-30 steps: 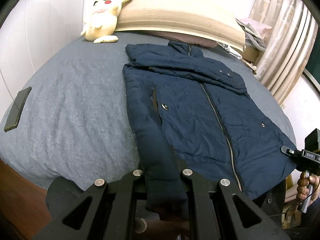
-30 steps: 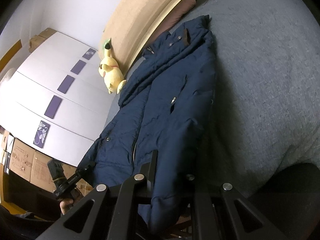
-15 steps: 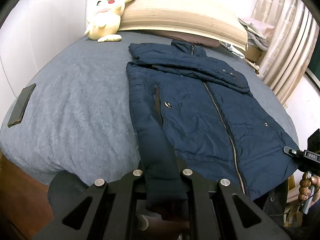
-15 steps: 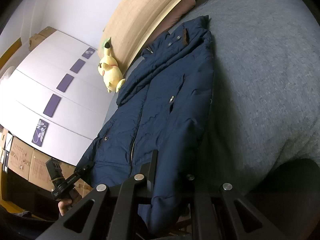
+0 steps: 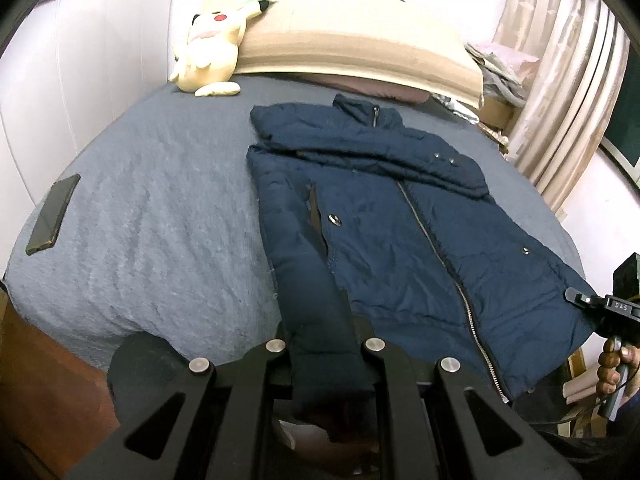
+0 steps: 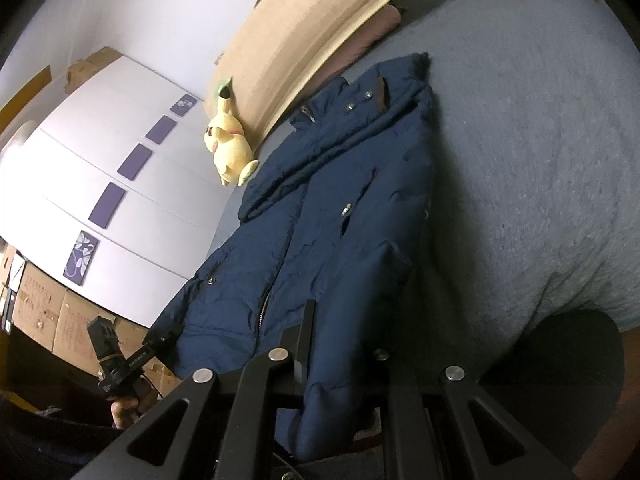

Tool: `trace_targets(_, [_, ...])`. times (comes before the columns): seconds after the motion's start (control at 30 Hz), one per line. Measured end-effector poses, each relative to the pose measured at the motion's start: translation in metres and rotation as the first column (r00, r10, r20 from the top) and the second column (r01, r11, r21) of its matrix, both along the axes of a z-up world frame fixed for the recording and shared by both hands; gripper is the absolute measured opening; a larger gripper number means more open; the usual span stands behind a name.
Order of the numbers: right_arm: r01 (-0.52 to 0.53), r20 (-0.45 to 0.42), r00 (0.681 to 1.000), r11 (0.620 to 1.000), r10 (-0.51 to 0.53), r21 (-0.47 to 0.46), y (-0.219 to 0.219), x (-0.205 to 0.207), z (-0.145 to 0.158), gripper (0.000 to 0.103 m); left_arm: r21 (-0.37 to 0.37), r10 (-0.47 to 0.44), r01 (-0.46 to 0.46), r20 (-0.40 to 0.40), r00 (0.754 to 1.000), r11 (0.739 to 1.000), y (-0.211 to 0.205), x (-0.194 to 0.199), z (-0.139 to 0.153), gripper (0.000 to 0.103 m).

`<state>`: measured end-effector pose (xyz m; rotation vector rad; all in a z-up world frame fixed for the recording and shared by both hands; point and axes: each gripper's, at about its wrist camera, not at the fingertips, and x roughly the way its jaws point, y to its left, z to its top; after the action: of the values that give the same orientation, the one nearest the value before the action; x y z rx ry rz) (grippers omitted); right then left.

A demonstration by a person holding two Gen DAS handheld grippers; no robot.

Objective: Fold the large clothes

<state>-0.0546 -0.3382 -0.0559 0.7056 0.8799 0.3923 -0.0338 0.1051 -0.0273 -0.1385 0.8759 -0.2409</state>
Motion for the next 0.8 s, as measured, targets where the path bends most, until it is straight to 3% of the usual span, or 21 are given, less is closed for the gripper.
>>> trace_targets(0.5, [-0.016,0.033,0.999,0.999,0.017,-0.033,-0.005,-0.013,0.028,0.010,-0.023,-0.021,0.022,0.013,1.000,1.000,0.008,-0.028,0.023,0.010])
trace_targets(0.8, [0.027,0.150,0.988,1.000,-0.028,0.010,-0.017,0.008,0.053,0.010,-0.124,0.036,-0.021,0.118,0.992,0.992,0.022,0.001,0.044,0.010])
